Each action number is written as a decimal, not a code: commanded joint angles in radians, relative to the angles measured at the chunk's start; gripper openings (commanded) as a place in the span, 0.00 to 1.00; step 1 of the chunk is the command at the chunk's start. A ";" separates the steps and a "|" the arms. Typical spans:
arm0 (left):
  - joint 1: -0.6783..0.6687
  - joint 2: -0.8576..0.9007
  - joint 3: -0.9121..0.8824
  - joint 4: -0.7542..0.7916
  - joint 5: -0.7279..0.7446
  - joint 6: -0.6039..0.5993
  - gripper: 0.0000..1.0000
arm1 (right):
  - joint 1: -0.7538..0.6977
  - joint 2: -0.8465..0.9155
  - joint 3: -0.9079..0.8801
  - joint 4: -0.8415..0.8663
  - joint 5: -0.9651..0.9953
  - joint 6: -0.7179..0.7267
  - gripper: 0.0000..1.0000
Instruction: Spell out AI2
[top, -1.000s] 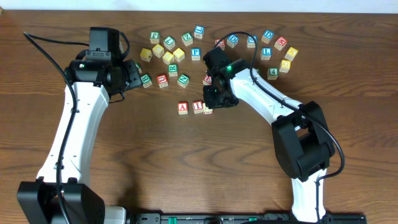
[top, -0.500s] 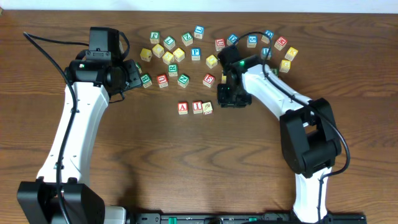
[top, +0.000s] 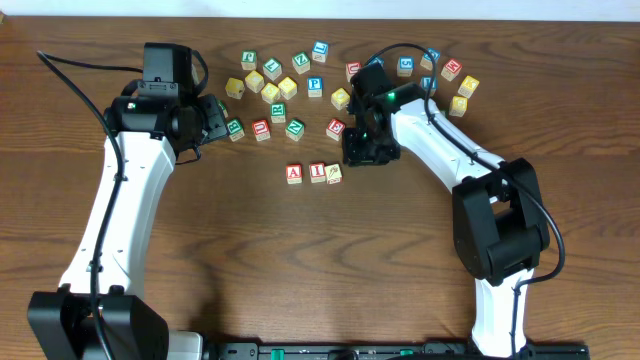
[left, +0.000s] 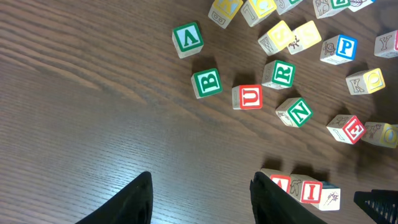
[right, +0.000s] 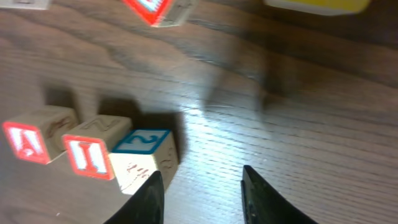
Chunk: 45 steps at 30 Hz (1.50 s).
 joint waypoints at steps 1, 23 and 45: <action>0.002 -0.003 -0.008 0.002 -0.017 0.017 0.50 | 0.008 -0.017 0.031 -0.005 -0.047 -0.016 0.36; 0.002 -0.003 -0.008 0.001 -0.016 0.017 0.50 | 0.121 -0.013 -0.015 0.003 0.126 0.126 0.28; 0.002 -0.003 -0.008 0.001 -0.017 0.017 0.50 | 0.126 0.016 -0.017 -0.045 0.143 0.137 0.28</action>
